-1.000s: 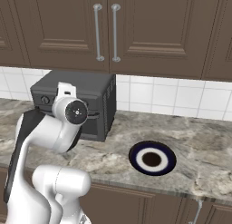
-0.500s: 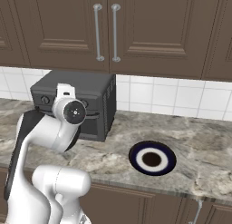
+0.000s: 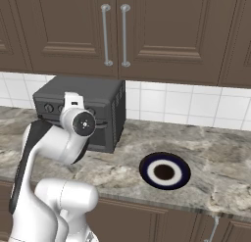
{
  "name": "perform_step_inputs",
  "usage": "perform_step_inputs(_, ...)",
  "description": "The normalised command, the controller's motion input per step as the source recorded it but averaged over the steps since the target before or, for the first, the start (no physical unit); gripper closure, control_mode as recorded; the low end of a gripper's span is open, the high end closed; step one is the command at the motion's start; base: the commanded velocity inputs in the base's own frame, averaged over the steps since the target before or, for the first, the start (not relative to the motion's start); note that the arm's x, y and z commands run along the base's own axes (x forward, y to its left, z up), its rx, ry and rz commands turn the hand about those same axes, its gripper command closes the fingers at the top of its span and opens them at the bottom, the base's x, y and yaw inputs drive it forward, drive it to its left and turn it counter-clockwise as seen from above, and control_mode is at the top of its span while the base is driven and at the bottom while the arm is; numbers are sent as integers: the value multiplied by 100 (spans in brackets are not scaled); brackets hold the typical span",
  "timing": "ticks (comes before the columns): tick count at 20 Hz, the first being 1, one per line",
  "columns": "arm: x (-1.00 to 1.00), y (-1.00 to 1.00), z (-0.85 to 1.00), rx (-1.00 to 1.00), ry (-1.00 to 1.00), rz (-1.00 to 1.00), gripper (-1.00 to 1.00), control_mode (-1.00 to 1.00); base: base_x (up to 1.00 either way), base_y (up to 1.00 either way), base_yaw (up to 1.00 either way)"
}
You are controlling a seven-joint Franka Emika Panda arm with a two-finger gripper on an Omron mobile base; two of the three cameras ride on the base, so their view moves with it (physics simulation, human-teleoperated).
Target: Pull the toaster oven rack outwards. Pick up the baguette from the plate and place it on the toaster oven rack. Close the toaster oven door fully and set the temperature to the lowest setting.
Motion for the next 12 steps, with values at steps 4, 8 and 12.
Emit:
perform_step_inputs(4, 11, 33, -40, 0, -12, -2, 100, -100, 0, 0, 0)
perform_step_inputs(8, 18, 17, -34, 3, -11, -2, 100, -100, 0, 0, 0)
perform_step_inputs(12, 21, 13, -31, 4, -10, -2, 100, -100, 0, 0, 0)
